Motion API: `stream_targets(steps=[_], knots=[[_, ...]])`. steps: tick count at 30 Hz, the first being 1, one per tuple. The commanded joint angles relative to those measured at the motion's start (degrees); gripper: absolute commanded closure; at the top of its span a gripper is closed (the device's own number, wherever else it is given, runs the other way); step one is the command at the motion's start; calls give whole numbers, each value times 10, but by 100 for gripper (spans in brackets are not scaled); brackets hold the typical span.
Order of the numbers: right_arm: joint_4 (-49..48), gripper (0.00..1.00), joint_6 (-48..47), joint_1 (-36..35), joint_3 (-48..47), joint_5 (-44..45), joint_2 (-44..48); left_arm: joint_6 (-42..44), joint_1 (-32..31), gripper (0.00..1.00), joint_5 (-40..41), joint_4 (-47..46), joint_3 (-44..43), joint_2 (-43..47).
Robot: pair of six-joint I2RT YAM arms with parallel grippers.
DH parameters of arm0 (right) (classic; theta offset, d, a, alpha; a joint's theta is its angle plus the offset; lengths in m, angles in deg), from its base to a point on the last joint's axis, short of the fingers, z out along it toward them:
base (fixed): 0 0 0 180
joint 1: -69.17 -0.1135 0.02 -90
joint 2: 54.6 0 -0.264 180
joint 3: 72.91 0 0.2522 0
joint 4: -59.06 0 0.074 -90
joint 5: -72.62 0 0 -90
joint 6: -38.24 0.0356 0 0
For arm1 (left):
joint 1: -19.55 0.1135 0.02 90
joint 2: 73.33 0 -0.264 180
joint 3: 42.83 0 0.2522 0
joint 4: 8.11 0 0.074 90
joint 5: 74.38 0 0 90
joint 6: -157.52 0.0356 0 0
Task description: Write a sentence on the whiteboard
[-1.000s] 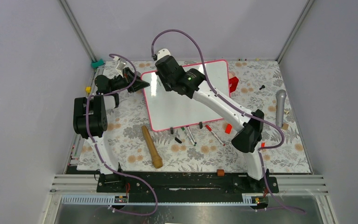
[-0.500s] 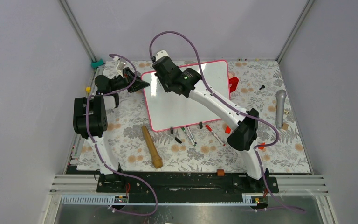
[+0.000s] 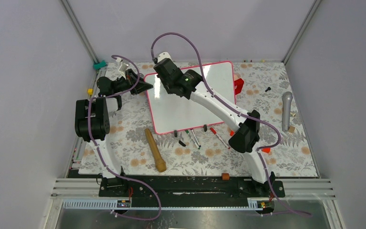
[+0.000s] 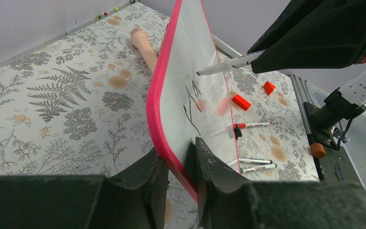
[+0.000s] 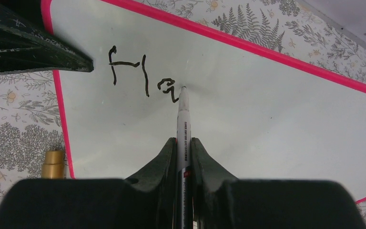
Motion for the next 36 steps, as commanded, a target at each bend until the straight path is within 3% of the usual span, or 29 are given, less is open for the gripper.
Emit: stream_targets(steps=[1, 36], knots=[[2, 100, -4, 1, -32, 21, -8, 80, -8, 100, -139, -47, 10, -14], [58, 100, 13, 2, 42, -28, 32, 80, -8, 100, -139, -47, 10, -15]])
